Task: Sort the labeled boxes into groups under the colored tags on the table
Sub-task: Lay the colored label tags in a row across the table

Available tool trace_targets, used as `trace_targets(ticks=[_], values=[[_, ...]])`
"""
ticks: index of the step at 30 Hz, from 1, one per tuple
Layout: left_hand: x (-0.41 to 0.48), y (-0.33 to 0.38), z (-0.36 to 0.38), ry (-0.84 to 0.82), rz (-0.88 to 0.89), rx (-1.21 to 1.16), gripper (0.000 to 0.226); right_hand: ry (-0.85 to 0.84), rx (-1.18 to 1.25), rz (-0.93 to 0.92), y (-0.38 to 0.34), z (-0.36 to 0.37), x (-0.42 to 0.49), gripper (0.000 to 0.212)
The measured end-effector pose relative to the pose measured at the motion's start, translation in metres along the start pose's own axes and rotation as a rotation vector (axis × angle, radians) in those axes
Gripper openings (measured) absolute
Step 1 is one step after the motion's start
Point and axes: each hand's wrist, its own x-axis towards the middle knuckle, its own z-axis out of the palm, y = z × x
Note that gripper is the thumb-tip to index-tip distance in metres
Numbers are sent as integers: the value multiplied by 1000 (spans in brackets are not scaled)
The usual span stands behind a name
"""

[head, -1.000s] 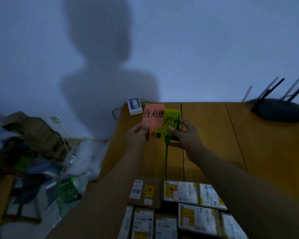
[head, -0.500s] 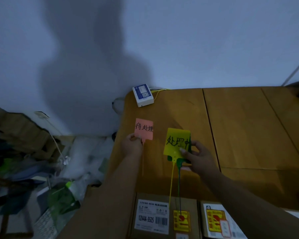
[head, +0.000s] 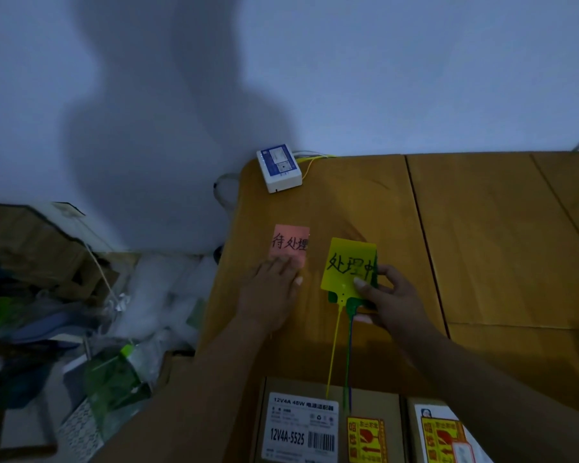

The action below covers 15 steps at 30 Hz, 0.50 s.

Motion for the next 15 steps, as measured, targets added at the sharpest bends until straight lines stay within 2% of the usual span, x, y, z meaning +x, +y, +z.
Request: trace_targets(ticks=[5, 8, 11, 13, 15], values=[[6, -26, -3, -86, -217, -26, 63, -8, -6, -2, 1, -3, 9, 21], [8, -36, -10, -103, -203, -12, 63, -4, 3, -11, 1, -5, 11, 20], [6, -30, -23, -50, -152, -22, 57, 6, 17, -13, -1, -10, 15, 21], [3, -18, -33, 7, -118, -47, 53, 7, 11, -9, -5, -13, 16, 29], [4, 6, -44, 66, -125, -187, 46, 8, 8, -11, -12, -18, 17, 39]])
